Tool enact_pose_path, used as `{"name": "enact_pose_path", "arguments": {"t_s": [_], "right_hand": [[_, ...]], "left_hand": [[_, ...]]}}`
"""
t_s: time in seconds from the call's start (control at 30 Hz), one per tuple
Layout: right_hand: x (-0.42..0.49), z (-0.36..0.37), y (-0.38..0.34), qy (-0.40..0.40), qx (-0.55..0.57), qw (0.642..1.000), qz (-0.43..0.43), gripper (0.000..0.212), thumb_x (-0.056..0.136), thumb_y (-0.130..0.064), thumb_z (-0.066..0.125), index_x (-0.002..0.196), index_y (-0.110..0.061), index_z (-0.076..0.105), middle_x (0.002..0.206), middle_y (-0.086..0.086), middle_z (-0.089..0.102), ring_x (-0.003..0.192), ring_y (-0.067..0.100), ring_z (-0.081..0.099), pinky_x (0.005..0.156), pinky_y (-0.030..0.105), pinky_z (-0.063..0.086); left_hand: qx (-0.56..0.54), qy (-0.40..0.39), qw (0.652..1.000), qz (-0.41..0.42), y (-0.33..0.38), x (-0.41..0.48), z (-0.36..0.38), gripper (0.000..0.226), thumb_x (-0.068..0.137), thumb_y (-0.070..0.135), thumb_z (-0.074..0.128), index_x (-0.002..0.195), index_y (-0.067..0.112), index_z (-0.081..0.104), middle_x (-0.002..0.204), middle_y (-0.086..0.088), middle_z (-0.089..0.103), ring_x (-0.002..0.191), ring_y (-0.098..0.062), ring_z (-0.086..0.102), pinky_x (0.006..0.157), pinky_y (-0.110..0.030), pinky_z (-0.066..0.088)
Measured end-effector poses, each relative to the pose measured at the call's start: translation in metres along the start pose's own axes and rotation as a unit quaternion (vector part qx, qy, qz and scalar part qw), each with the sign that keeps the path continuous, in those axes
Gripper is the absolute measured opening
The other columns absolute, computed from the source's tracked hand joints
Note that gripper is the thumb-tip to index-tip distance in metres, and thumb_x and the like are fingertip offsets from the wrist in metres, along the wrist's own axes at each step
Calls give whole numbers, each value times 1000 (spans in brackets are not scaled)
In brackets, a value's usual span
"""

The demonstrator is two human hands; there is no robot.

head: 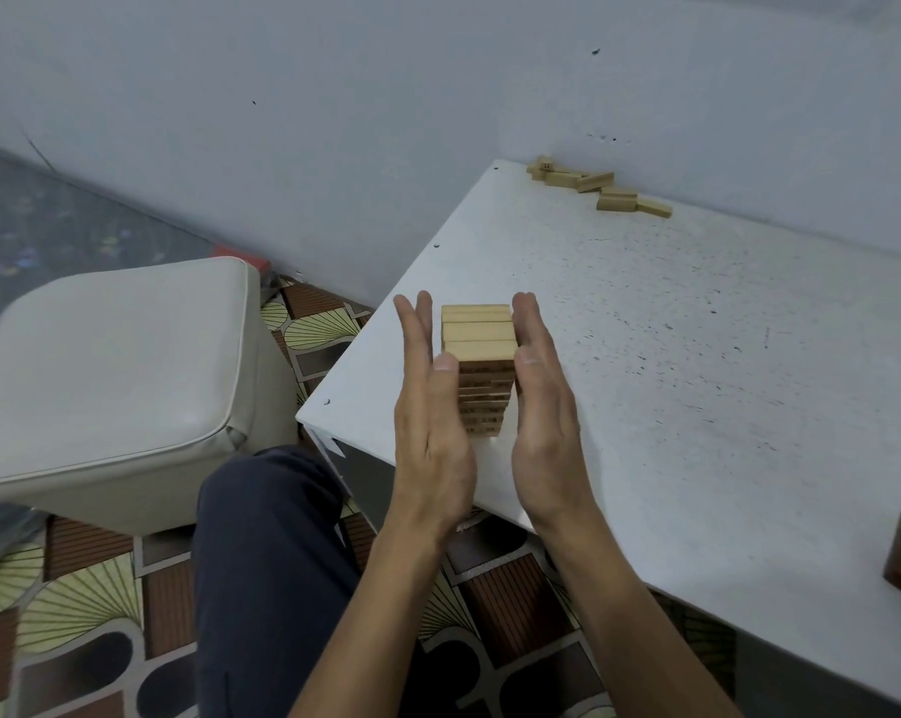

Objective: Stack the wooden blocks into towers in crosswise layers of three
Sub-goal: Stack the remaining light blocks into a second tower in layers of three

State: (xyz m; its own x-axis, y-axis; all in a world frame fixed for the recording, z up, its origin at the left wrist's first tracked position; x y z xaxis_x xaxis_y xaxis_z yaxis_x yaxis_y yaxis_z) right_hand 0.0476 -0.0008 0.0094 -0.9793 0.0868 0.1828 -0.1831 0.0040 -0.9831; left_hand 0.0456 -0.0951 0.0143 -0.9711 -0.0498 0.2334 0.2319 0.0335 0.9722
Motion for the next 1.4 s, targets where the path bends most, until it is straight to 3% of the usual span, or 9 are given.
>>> {"name": "enact_pose_path", "arguments": {"t_s": [0.13,0.23,0.37,0.43,0.5,0.77,0.9,1.23,1.4], "right_hand": [[-3,4,4,-8,10,1000,8,59,100,-43,22,157,-25,18,157,-22,25,137,-19,24,103,0,24],[-5,7,5,-15,17,1000,15,61,99,-46,21,156,-27,18,157,-16,30,136,-16,28,101,-1,27],[-4,8,7,-15,15,1000,17,61,99,-47,20,156,-27,18,157,-13,32,137,-14,31,100,0,28],[-4,7,8,-15,14,1000,19,61,98,-49,19,156,-30,18,157,-12,32,138,-11,31,101,1,28],[-4,7,10,-15,14,1000,22,60,99,-49,19,156,-31,17,159,-12,30,141,-8,29,104,2,28],[-2,11,17,-18,42,999,27,99,83,-86,26,156,-20,25,154,-2,42,141,7,38,119,37,31],[-3,12,24,-14,53,998,43,100,83,-85,28,154,-14,31,147,1,51,137,14,46,117,46,32],[-7,12,32,-3,76,996,52,89,90,-77,25,153,-15,34,143,-2,55,135,12,48,117,46,32],[-7,11,38,1,70,995,68,95,85,-84,26,153,-18,33,145,-3,54,137,12,45,118,47,30]], "left_hand": [[9,7,1000,-12,-9,-2,-2,49,109,29,17,158,24,8,164,11,16,147,5,16,119,-18,19],[10,-6,999,-37,-14,-1,0,54,106,40,15,158,26,11,164,6,22,148,-3,21,119,-25,21],[45,-15,998,-33,-14,-3,2,48,110,21,17,158,24,10,163,1,23,147,-6,24,117,-16,23],[53,-19,998,-30,-14,-3,3,48,110,19,17,157,22,9,164,1,21,146,-3,23,113,-7,22],[46,-20,998,-29,-15,-3,4,48,110,26,16,158,22,9,164,1,21,147,-4,23,114,-9,21],[4,-21,998,-52,-30,-2,4,72,97,63,11,158,26,13,162,4,28,148,-4,23,121,-28,20],[0,-21,998,-56,-35,-5,5,82,94,70,12,158,21,18,160,2,32,147,-5,27,120,-29,23],[6,-15,997,-69,-48,-4,4,92,90,79,12,156,17,26,159,0,35,147,-9,29,122,-39,24],[5,-12,997,-73,-48,-4,3,90,90,78,11,157,20,24,159,1,35,147,-8,29,122,-39,24]]}}
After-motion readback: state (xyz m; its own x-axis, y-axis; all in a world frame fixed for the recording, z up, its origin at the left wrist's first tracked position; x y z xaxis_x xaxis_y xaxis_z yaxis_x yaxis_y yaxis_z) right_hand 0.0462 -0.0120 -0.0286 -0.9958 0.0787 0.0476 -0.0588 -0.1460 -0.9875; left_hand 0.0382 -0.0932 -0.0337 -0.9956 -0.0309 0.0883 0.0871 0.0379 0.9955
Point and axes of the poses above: each hand's wrist, its own x-axis towards the middle knuckle, its own z-axis out of the palm, y = z × x, the point moved 6 cm from there along x, towards the middle knuckle
